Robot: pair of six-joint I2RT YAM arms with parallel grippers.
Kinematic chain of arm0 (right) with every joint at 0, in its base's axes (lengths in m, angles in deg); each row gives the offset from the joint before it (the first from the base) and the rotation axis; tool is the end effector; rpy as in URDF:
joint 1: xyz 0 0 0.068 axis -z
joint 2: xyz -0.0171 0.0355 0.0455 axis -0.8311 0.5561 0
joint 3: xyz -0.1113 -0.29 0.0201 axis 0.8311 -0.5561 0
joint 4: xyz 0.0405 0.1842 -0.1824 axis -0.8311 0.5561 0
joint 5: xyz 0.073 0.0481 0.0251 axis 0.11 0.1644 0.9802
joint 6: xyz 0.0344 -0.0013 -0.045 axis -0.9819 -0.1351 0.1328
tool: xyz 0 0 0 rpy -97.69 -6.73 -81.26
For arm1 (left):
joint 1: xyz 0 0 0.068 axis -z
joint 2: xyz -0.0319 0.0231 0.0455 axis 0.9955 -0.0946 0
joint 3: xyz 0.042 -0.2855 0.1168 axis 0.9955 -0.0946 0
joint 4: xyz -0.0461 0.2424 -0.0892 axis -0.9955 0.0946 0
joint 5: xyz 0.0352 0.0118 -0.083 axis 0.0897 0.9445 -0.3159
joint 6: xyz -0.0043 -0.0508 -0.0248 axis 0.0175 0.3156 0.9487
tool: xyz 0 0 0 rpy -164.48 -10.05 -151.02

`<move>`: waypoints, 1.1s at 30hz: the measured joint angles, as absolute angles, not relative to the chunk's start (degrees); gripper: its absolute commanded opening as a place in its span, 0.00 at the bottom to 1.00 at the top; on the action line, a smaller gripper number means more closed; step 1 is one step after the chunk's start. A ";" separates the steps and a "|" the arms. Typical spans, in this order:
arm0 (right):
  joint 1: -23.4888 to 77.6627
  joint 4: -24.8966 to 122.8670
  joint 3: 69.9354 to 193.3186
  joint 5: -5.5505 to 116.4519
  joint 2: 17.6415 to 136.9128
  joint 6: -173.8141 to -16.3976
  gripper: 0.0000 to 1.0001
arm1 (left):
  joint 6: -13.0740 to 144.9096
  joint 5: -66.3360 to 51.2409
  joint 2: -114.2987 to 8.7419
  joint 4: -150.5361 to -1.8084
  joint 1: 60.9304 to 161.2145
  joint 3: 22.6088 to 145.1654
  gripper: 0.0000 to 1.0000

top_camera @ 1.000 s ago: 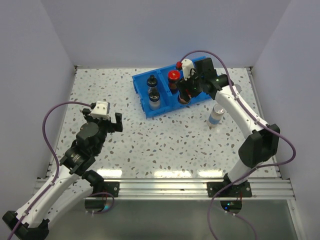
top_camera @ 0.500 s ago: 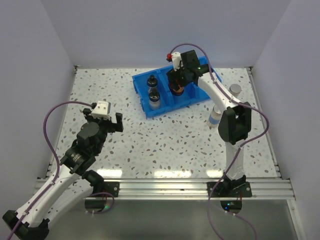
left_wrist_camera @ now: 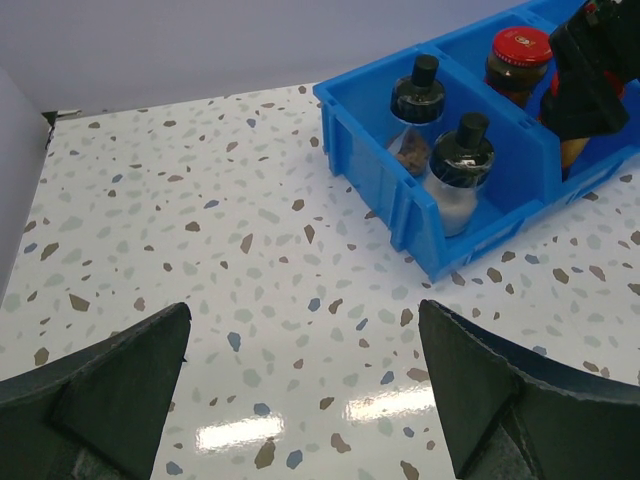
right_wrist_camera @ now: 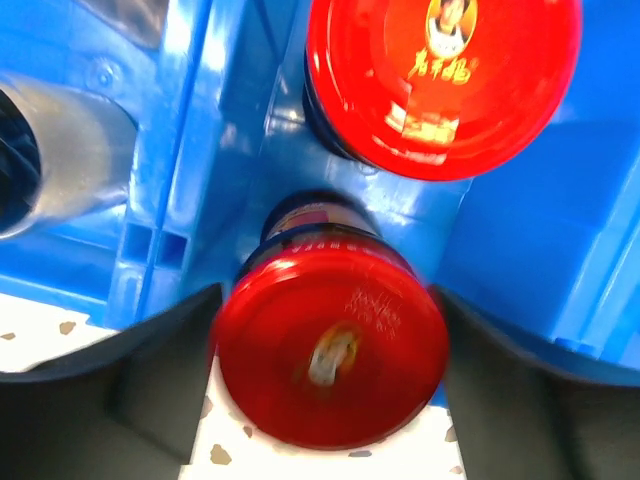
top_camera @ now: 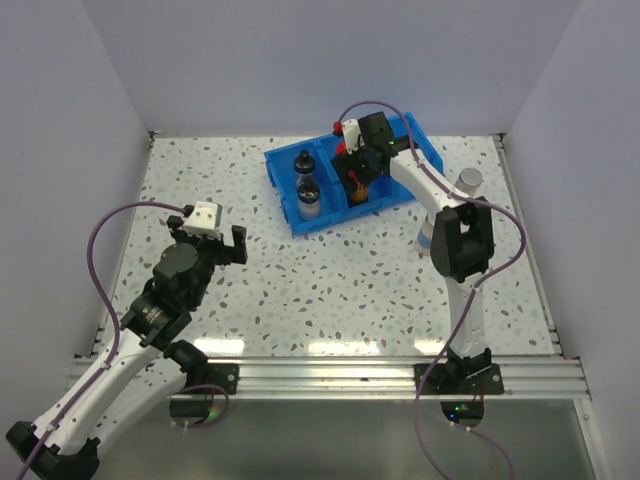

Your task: Organize the condiment bottles

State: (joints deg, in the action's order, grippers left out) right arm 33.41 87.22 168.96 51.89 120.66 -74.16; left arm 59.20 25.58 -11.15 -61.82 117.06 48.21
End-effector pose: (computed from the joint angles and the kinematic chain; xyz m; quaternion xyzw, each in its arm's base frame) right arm 0.4757 0.2031 0.2862 -0.3092 0.8878 0.0591 0.3356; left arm 0.1092 -0.0498 0.3357 0.0429 0.7571 -0.0462 0.6502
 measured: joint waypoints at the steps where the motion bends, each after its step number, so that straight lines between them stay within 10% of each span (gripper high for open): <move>1: 33.41 87.07 168.87 51.86 120.66 -74.14 0.92 | 59.18 25.51 -11.15 -61.84 117.04 48.21 1.00; 18: 35.61 84.81 156.81 56.91 94.17 -71.08 0.99 | 59.20 25.40 -10.67 -61.95 116.84 48.19 1.00; 33: 59.98 88.79 125.25 62.36 63.46 -70.69 0.99 | 59.22 24.99 -9.49 -61.93 116.84 48.19 1.00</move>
